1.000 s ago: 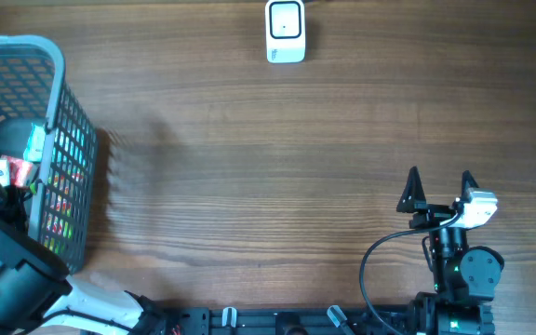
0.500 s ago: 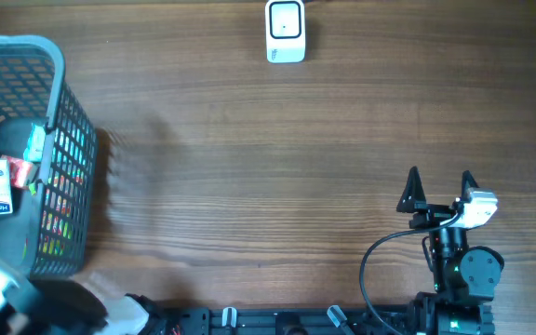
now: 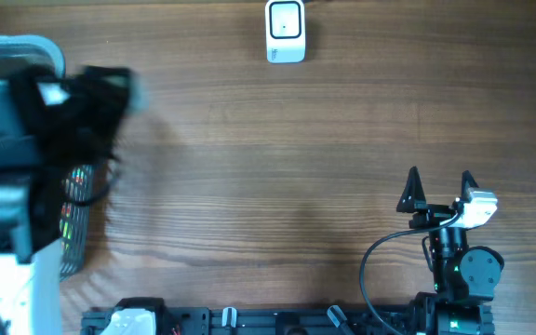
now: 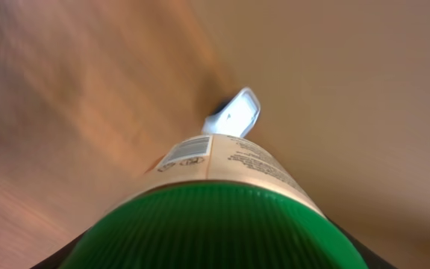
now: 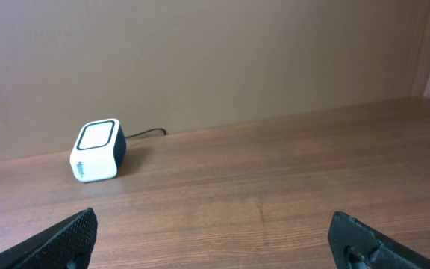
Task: Scan the item barcode
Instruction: 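Carry the green-capped jar out and set it upright on the table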
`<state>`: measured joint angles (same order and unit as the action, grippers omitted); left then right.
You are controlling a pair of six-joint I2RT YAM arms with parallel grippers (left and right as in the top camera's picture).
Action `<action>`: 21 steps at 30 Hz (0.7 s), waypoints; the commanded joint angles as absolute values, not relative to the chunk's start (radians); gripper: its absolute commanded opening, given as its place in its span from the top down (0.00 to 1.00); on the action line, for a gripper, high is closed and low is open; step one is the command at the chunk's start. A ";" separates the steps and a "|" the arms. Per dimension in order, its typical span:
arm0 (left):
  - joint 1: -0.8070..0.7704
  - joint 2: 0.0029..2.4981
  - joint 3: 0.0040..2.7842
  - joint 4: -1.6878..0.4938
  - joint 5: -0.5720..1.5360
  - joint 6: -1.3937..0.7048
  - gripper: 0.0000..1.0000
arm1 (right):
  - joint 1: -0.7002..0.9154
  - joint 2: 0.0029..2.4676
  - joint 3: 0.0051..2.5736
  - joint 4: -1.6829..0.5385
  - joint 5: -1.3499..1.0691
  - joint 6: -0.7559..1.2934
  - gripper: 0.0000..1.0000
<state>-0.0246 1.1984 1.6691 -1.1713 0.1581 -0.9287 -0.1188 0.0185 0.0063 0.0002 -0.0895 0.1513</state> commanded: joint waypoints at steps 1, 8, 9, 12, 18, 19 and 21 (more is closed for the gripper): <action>-0.305 1.297 1.643 -1.221 -0.072 -0.897 0.39 | -0.115 0.018 0.005 0.006 -0.102 0.134 0.00; -0.560 1.579 1.523 -1.207 -0.178 -1.168 0.39 | -0.115 0.018 0.005 0.006 -0.102 0.133 0.00; -0.570 1.613 1.513 -1.200 -0.178 -1.221 0.39 | -0.115 0.018 0.005 0.006 -0.102 0.133 0.00; -0.588 1.743 1.488 -1.195 -0.216 -1.501 0.40 | -0.115 0.018 0.005 0.006 -0.102 0.133 0.00; -0.613 1.929 1.488 -1.156 -0.211 -1.977 0.41 | -0.115 0.018 0.005 0.006 -0.102 0.133 0.00; -0.618 1.953 1.488 -1.139 -0.197 -2.005 0.41 | -0.115 0.018 0.005 0.006 -0.102 0.133 0.00; -0.627 2.009 1.488 -1.102 -0.159 -2.028 0.41 | -0.115 0.018 0.005 0.006 -0.102 0.133 0.00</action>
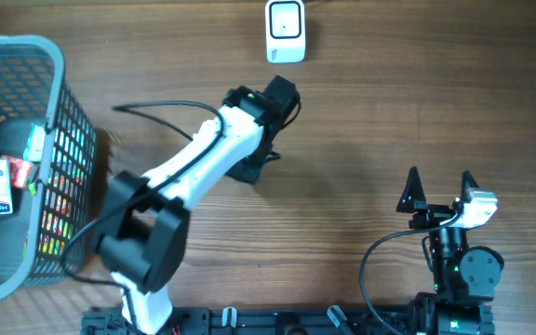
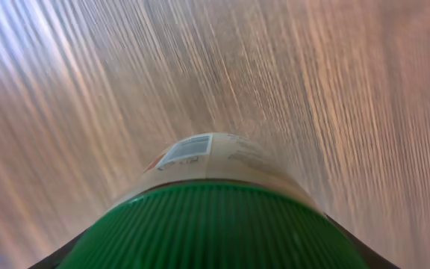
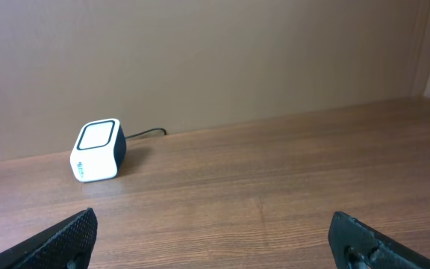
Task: Scan the item barcode
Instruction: 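Carry the green-capped jar out and set it upright on the table, then reach the left gripper into the basket and grasp the candy bag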
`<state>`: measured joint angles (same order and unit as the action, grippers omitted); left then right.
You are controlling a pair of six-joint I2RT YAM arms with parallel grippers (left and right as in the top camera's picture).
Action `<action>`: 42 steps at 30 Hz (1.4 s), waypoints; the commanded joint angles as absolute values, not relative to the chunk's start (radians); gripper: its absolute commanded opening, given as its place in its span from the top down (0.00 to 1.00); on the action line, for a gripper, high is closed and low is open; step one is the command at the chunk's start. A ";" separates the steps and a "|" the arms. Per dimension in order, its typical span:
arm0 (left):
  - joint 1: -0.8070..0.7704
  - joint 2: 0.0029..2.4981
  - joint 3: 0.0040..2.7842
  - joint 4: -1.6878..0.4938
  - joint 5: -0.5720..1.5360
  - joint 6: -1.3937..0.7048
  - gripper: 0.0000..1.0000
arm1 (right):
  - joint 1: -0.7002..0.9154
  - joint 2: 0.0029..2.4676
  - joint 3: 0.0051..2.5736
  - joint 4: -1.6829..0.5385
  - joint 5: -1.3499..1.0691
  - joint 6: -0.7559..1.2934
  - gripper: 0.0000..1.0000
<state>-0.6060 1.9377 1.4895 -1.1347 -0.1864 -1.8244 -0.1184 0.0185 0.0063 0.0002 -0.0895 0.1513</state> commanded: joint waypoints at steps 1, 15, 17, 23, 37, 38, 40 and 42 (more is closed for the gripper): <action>-0.631 2.022 1.488 -1.095 -0.150 -2.028 0.41 | -0.115 0.018 0.005 0.006 -0.102 0.133 0.00; -0.656 1.858 1.586 -1.111 -0.178 -1.624 0.00 | -0.115 0.018 0.005 0.006 -0.102 0.133 0.00; -0.656 1.782 1.625 -1.147 -0.189 -1.542 0.00 | -0.115 0.018 0.005 0.006 -0.102 0.133 0.00; -0.585 1.575 1.650 -1.249 -0.336 -1.305 0.00 | -0.115 0.018 0.005 0.006 -0.102 0.133 0.00; 0.228 1.236 1.774 -1.298 -0.355 -1.050 0.00 | -0.115 0.018 0.005 0.006 -0.102 0.133 0.00; 0.303 1.238 1.774 -1.312 -0.324 -1.050 0.00 | -0.115 0.018 0.005 0.006 -0.102 0.133 0.00; 0.505 1.276 1.773 -1.370 -0.218 -1.050 0.00 | -0.115 0.018 0.005 0.006 -0.102 0.133 0.00; 0.619 1.327 1.768 -1.416 -0.155 -1.050 0.00 | -0.115 0.018 0.005 0.006 -0.102 0.133 0.00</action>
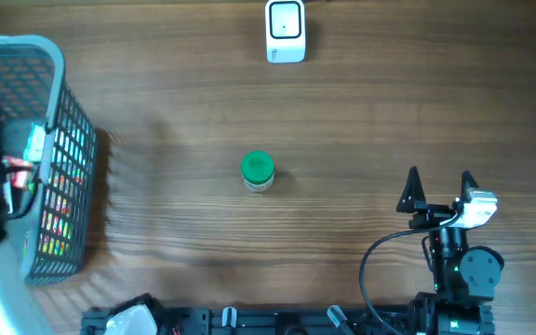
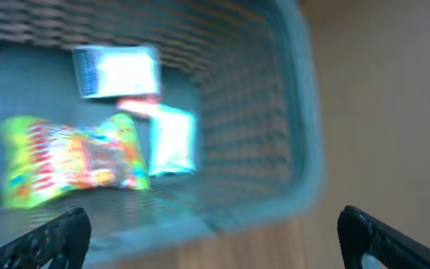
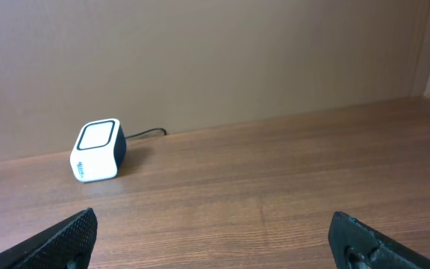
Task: Scan the item barcode
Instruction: 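Reach the left gripper into the basket and grasp the candy bag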
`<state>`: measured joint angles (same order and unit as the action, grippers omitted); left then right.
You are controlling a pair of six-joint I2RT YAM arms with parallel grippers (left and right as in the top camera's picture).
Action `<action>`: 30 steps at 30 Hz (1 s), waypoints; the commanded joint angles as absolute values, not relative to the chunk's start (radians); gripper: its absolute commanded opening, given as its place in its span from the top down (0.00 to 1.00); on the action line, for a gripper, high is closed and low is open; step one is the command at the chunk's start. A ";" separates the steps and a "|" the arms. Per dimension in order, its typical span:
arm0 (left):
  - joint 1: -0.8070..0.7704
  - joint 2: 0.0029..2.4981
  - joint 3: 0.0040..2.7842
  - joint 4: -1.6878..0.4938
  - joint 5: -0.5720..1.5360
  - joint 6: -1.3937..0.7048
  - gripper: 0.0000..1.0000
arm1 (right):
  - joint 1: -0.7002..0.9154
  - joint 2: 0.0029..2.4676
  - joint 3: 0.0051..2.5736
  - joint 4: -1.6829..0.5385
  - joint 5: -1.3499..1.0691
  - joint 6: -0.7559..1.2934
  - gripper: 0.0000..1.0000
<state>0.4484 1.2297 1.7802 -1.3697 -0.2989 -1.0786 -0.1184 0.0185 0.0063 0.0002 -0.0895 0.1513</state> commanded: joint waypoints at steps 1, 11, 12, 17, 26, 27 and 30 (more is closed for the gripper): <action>0.663 1.359 1.763 -1.434 -0.130 -1.050 0.00 | -0.115 0.018 0.005 0.006 -0.102 0.133 0.00; 0.748 1.739 1.599 -1.425 -0.078 -0.997 0.00 | -0.115 0.018 0.005 0.006 -0.102 0.133 0.00; 0.748 1.764 1.581 -1.419 -0.078 -0.986 0.00 | -0.115 0.018 0.005 0.006 -0.102 0.133 0.00; 0.748 1.828 1.418 -1.283 -0.075 -0.946 0.00 | -0.115 0.018 0.005 0.006 -0.102 0.133 0.00; 0.748 1.828 1.180 -1.102 -0.004 -0.915 0.93 | -0.115 0.018 0.005 0.006 -0.102 0.133 0.00; 0.748 1.825 1.182 -1.102 -0.004 -0.913 0.96 | -0.115 0.018 0.005 0.006 -0.102 0.133 0.00; 0.749 1.803 1.236 -1.117 0.004 -0.875 0.96 | -0.115 0.018 0.005 0.006 -0.102 0.133 0.00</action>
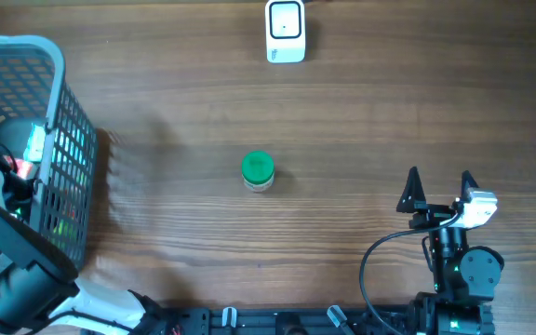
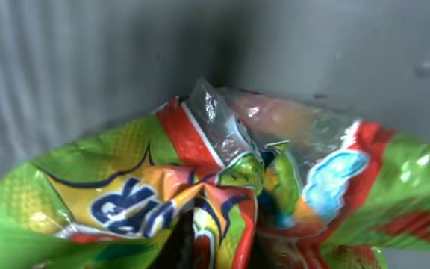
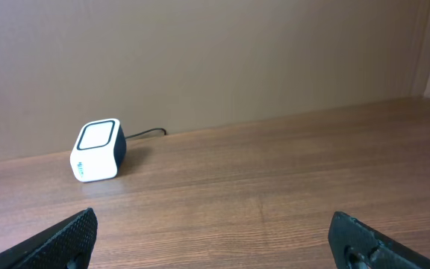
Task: Scan the item barcode
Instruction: 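Reach the left gripper into the basket and grasp the candy bag, then carry the colourful candy bag right and drop it on the table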
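Observation:
A crumpled snack bag (image 2: 200, 187) in green, yellow and red fills the left wrist view, lying on the basket's grey floor. My left gripper (image 2: 213, 246) is pressed into it and its jaws have closed on a bunched fold; only a dark sliver of them shows. From overhead the left arm (image 1: 7, 251) reaches down into the basket (image 1: 59, 65). The white scanner (image 1: 286, 31) sits at the table's far edge, also seen as scanner (image 3: 98, 152). My right gripper (image 1: 440, 191) rests open at the front right, holding nothing.
A green-capped bottle (image 1: 257, 170) stands upright in the middle of the table. Other packets (image 1: 33, 144) lie in the basket by the arm. The scanner's cable (image 3: 144, 133) runs back toward the wall.
The left gripper was open above the basket, looking down on the bag and white packets. It is now down inside the basket, shut on the snack bag. The bottle and right arm have not moved.
The left gripper held the green-capped bottle near the basket, then over the table's middle. Later the bottle stood alone on the table and the gripper hung open over the basket. Now it grips the snack bag inside the basket.

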`<state>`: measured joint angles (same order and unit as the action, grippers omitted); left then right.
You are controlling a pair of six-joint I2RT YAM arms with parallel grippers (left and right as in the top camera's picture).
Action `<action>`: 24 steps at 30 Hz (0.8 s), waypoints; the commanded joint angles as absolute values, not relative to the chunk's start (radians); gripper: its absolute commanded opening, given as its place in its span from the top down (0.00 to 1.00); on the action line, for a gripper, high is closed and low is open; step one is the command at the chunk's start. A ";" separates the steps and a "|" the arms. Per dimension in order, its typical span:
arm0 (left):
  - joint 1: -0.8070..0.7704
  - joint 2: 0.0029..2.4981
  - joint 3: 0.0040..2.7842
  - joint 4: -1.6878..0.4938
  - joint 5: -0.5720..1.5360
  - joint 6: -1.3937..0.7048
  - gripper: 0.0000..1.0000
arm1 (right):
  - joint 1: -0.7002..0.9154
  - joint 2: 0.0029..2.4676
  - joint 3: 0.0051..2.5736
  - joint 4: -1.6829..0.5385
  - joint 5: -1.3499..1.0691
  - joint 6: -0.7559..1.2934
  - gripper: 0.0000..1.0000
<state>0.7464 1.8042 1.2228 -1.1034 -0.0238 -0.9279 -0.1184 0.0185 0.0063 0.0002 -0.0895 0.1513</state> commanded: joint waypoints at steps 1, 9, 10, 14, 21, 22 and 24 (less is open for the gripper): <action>0.749 1.792 1.267 -1.131 0.008 -0.867 0.96 | -0.115 0.018 0.005 0.006 -0.102 0.133 0.00; 0.749 1.657 1.858 -1.401 0.028 -0.868 0.96 | -0.115 0.018 0.005 0.006 -0.102 0.133 0.00; 0.749 1.635 1.937 -1.425 0.060 -0.868 0.96 | -0.115 0.018 0.005 0.006 -0.102 0.133 0.00; 0.729 1.522 2.086 -1.439 0.242 -0.868 0.96 | -0.115 0.018 0.005 0.006 -0.102 0.133 0.00; 0.200 1.372 2.085 -1.433 0.256 -0.866 0.96 | -0.115 0.018 0.005 0.006 -0.102 0.133 0.00; 0.081 1.381 2.077 -1.418 0.182 -0.866 0.96 | -0.115 0.018 0.005 0.006 -0.102 0.133 0.00; -0.141 1.412 2.049 -1.391 -0.005 -0.866 0.96 | -0.115 0.018 0.005 0.006 -0.102 0.133 0.00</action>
